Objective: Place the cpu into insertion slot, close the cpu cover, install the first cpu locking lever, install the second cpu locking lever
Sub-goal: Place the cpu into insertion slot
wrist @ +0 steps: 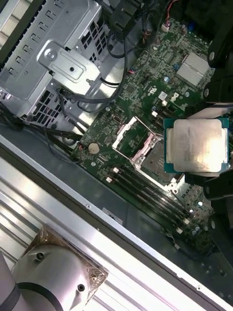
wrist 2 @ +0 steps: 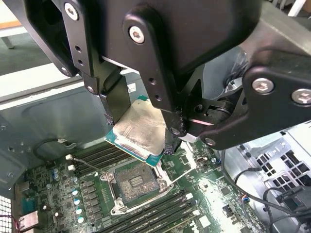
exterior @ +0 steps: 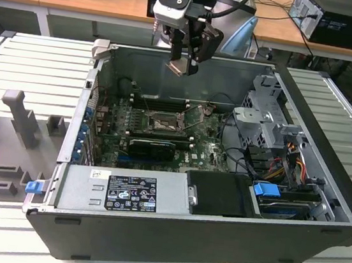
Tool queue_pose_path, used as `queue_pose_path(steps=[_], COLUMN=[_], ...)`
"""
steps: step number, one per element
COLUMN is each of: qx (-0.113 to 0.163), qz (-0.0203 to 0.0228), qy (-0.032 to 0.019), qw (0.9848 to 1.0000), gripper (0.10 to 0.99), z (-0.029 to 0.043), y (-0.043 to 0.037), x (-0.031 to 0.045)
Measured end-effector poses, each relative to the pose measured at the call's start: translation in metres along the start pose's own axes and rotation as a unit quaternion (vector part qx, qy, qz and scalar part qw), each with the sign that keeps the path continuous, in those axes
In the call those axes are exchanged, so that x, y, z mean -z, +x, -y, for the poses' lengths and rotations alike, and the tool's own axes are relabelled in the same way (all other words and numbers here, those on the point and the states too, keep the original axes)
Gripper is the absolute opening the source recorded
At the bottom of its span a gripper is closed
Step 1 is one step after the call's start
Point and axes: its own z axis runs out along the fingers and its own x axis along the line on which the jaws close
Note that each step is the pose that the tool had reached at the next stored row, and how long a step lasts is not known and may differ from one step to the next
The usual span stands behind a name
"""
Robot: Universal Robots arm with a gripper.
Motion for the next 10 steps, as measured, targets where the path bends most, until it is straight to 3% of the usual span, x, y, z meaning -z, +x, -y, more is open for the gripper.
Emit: queue_pose_path(steps=[10], qx=[-0.04], qz=[0.0036], qy=[-0.0008], qw=[0.9992], gripper=[0.525], z=[0.0], y=[0.0], x=[0.0])
